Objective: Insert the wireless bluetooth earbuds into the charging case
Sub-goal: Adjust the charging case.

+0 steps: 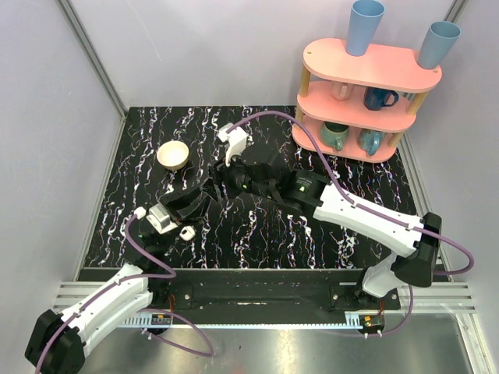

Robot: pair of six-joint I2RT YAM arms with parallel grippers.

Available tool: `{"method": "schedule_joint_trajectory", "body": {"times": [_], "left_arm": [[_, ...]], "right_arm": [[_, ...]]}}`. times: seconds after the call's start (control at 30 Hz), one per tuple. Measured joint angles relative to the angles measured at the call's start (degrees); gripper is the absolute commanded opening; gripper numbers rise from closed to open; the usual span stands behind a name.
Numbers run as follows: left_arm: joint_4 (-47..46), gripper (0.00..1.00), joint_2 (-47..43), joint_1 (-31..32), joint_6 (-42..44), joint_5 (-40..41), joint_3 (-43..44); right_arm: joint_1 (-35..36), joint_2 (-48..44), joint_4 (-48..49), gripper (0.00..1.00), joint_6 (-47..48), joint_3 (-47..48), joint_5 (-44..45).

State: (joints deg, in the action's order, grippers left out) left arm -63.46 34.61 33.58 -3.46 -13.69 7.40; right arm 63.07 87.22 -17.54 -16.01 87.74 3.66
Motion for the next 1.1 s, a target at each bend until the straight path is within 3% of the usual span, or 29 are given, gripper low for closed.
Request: {"method": "schedule_joint_trajectory", "body": {"times": [0.6, 0.8, 1.03, 1.1], "left_arm": [[1.14, 0.0, 0.37, -0.52, 0.66, 0.0, 1.27], [1.27, 0.0, 0.37, -0.52, 0.63, 0.04, 1.27], [2.43, 0.0, -0.13, -0.42, -0.2, 0.04, 1.2], [2.51, 0.0, -0.66, -0.37, -0.31, 0.09, 1.09]], "right_arm": [[4.37, 6.73, -13.84, 0.42, 11.87, 14.62, 9.64], [4.46, 6.82, -14.01, 0.7, 12.33, 14.78, 9.86], [4.98, 5.7, -11.08, 0.82, 14.27, 12.39, 10.8], [5.11, 5.2, -10.01, 0.91, 14.43, 11.56, 11.06]]}}
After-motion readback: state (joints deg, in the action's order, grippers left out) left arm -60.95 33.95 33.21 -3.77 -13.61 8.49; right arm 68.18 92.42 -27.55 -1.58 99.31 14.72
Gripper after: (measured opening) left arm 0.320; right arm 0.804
